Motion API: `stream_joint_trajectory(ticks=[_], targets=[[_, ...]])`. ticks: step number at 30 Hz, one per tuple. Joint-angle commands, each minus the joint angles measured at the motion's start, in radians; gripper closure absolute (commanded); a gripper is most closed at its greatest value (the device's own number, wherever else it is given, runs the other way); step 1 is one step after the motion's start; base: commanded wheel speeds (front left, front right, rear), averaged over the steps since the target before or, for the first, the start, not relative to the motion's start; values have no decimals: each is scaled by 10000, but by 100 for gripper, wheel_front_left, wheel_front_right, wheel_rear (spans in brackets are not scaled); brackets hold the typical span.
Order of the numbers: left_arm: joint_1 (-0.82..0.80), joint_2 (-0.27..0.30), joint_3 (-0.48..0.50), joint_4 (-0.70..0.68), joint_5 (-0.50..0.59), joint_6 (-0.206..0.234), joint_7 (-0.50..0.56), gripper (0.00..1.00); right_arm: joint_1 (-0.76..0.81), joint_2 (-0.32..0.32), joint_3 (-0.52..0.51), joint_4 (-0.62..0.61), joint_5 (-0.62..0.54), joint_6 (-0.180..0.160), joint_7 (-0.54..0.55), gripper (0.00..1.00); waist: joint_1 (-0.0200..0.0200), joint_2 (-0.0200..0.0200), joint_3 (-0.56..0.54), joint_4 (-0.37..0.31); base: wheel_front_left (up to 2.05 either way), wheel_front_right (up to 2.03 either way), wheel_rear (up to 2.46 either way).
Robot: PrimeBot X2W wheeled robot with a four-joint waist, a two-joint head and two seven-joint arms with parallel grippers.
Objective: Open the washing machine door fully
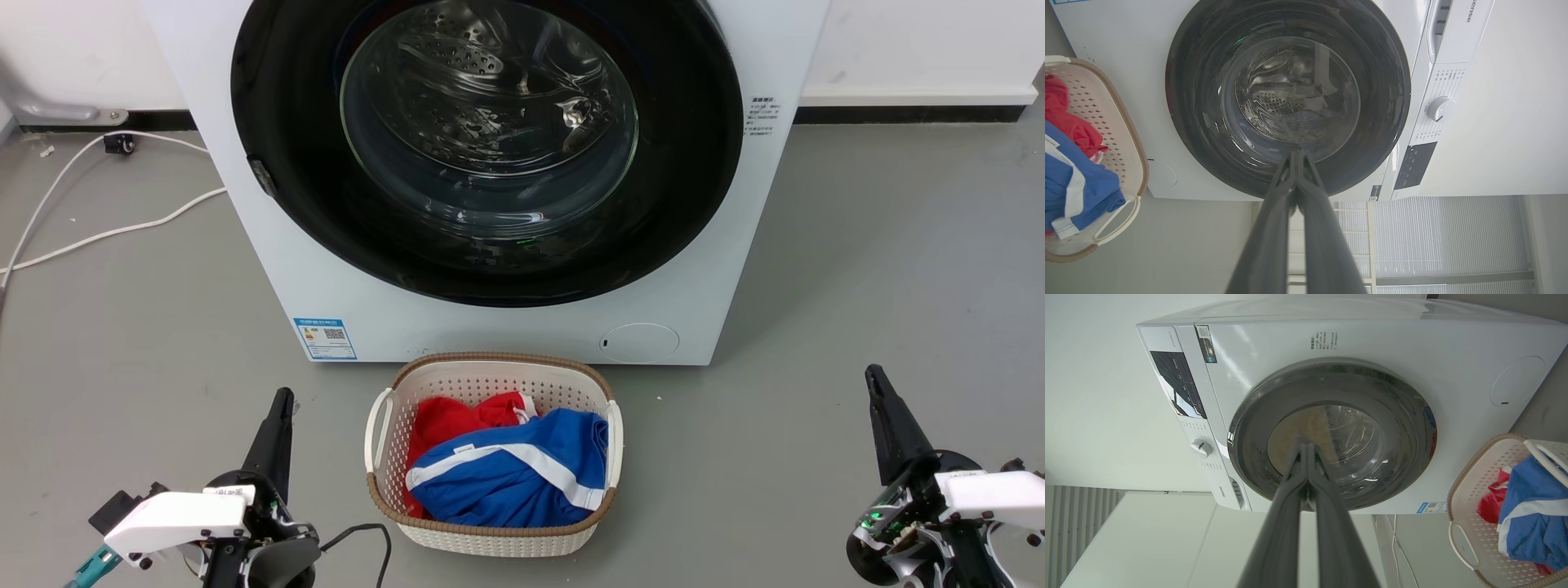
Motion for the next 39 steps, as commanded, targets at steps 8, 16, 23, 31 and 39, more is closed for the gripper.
stream_joint_trajectory(ticks=[8, 16, 23, 31, 39], targets=[[-103, -13, 31, 10, 48, -33, 22, 100, -105, 44, -33, 11, -84, 29, 37, 100, 0, 0, 0, 0, 0, 0, 0], [-105, -24, 47, 12, 69, -33, 40, 100, -107, 55, -47, 12, -74, 29, 58, 100, 0, 0, 0, 0, 0, 0, 0], [141, -66, -23, 180, 17, 11, -18, 0, 155, 49, -18, 156, -57, -2, 5, 0, 0, 0, 1, -1, 0, 0, 0], [161, -68, -506, -4, 93, 7, -379, 0, 335, 56, 184, -163, -226, 0, -358, 0, 0, 0, 2, -5, 0, 0, 0], [134, 28, -975, -251, 699, 3, -798, 0, 454, -49, 378, -401, -843, 3, -757, 0, 0, 0, -1, -5, 0, 0, 0]])
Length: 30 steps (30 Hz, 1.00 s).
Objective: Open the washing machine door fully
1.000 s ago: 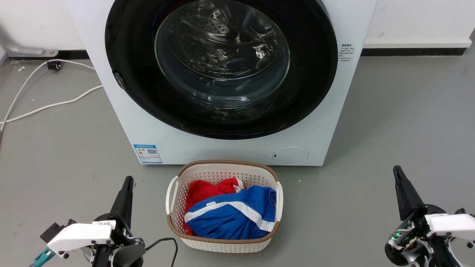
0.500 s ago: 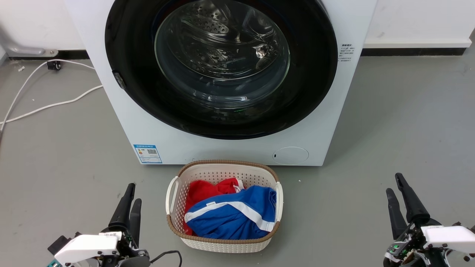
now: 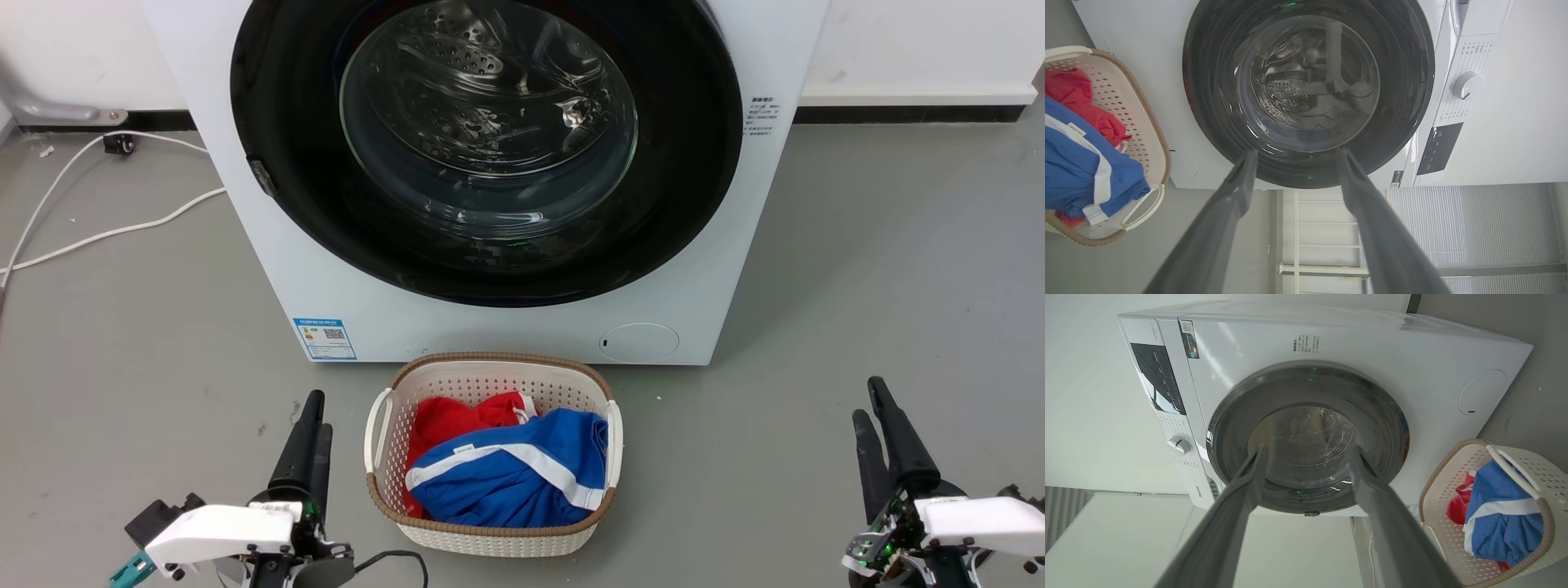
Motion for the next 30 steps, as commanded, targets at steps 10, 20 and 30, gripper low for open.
stream_joint_trajectory(ticks=[10, 20, 30], targets=[[-188, 54, -71, -560, 2207, -29, -484, 0, 1, -203, 108, -539, -2014, 9, -488, 0, 0, 0, -29, -2, 0, 0, 0], [-129, -14, -81, -818, 4119, 9, -852, 0, 79, -111, -71, -899, -4918, 11, -557, 0, 0, 0, -48, 2, 0, 0, 0], [-192, 105, -494, -919, 7034, 130, -1184, 0, 171, -14, -222, -1325, -7588, 14, -381, 0, 0, 0, -46, -4, 0, 0, 0]])
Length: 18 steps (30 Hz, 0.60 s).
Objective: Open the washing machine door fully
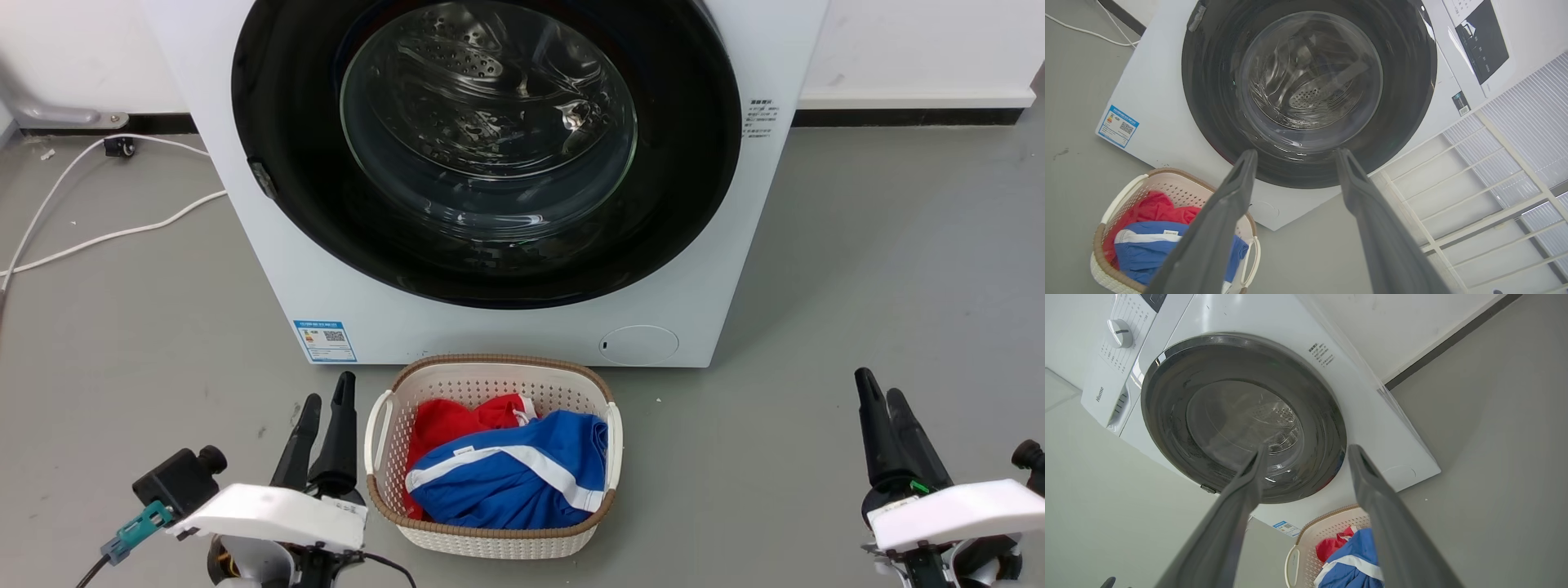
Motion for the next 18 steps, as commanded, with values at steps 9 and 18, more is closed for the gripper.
stream_joint_trajectory(ticks=[9, 18], targets=[[-231, 393, -462, -189, 2327, 247, -332, 0, 49, 37, -83, -508, -1835, 13, 125, 0, 0, 0, 7, -4, 0, 0, 0], [-280, 674, -908, -138, 3724, 516, -566, 0, 176, 47, -7, -733, -3038, 15, 215, 0, 0, 0, -9, -12, 0, 0, 0]])
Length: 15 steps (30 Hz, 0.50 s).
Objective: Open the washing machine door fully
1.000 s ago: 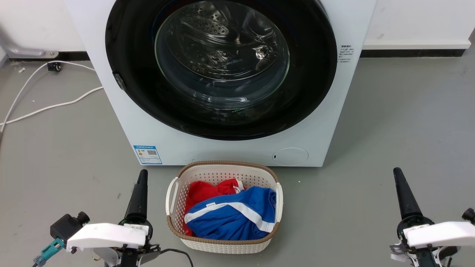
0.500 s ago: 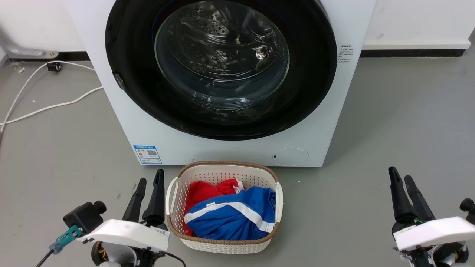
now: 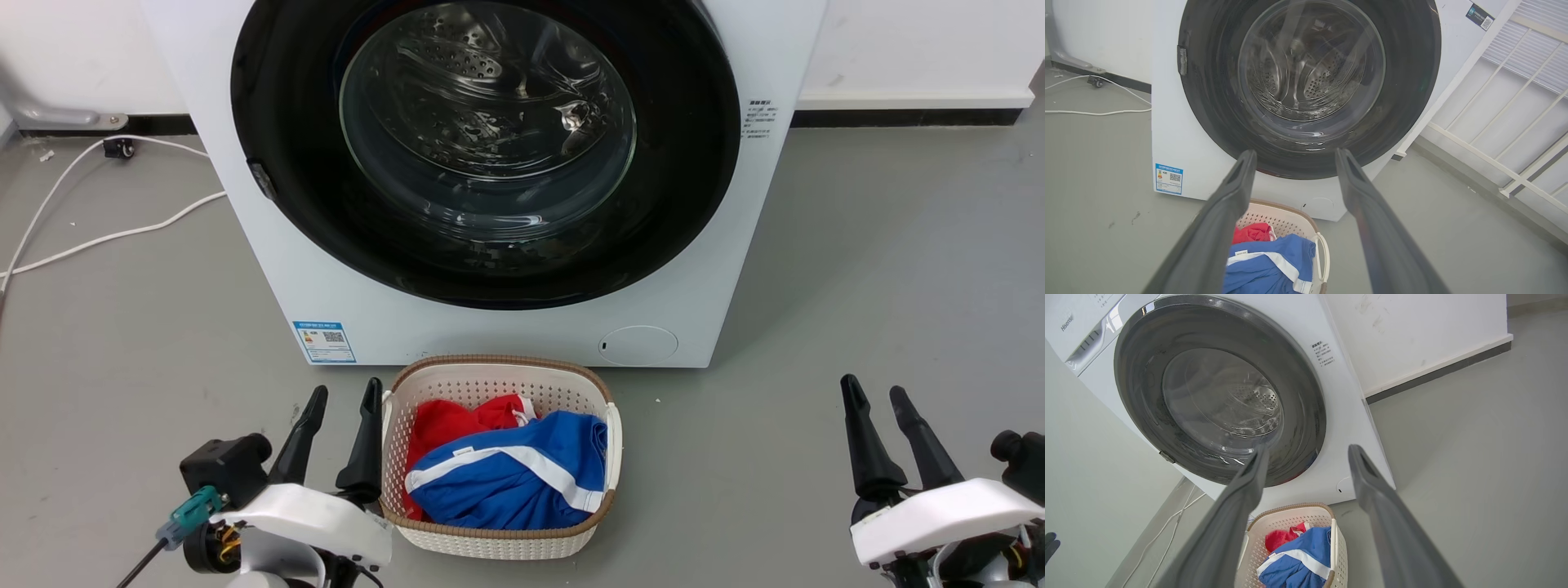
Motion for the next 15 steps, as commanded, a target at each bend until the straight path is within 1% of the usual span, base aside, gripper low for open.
stream_joint_trajectory(ticks=[1, 15], targets=[[-238, 80, -54, -101, 224, 58, -68, 0, -18, 4, 21, -187, -217, 14, 19, 0, -1, 0, -1, 1, 0, 0, 0], [-292, 372, -607, 46, 1719, 383, -421, 0, 239, 28, -3, -592, -1898, 17, 189, 0, -1, 0, -64, 9, 0, 0, 0]])
